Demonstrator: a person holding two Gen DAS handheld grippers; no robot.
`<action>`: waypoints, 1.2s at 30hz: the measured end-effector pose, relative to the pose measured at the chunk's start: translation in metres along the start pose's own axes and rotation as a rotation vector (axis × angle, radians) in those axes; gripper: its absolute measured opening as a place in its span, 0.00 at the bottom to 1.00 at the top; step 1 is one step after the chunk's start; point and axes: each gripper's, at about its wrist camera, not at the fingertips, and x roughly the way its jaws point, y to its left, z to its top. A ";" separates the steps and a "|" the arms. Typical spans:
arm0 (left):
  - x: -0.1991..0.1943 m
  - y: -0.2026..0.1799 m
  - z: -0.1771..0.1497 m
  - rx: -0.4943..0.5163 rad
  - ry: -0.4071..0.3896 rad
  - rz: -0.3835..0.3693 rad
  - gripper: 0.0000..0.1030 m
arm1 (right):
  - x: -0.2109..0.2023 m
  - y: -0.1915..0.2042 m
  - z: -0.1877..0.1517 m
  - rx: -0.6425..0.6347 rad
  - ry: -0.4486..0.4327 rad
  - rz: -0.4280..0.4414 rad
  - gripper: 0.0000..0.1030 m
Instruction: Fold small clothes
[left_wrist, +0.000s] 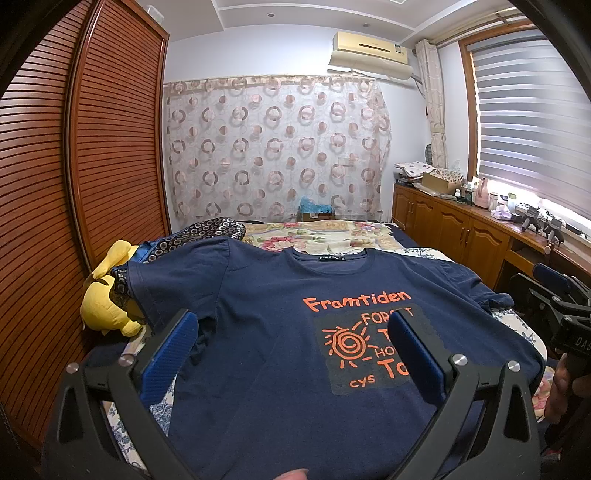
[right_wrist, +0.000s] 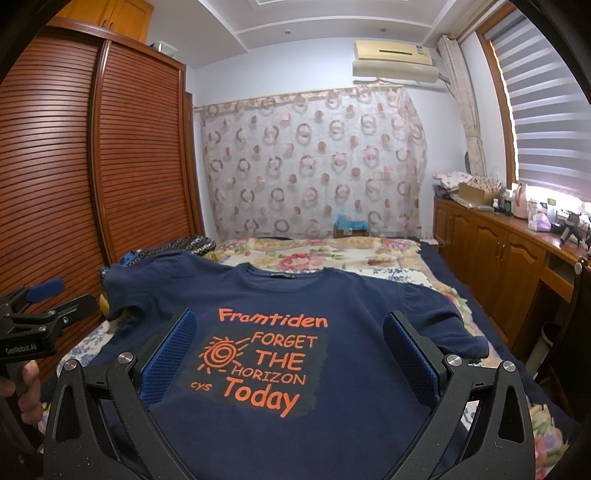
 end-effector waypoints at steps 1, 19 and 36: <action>0.000 0.000 0.000 0.000 0.000 0.000 1.00 | 0.000 0.000 0.000 0.000 0.000 0.000 1.00; -0.003 0.000 0.003 0.001 -0.001 0.001 1.00 | 0.000 0.000 0.001 0.000 -0.001 0.000 1.00; -0.005 -0.008 0.006 -0.006 0.027 -0.012 1.00 | 0.001 -0.001 -0.001 0.002 0.003 0.004 1.00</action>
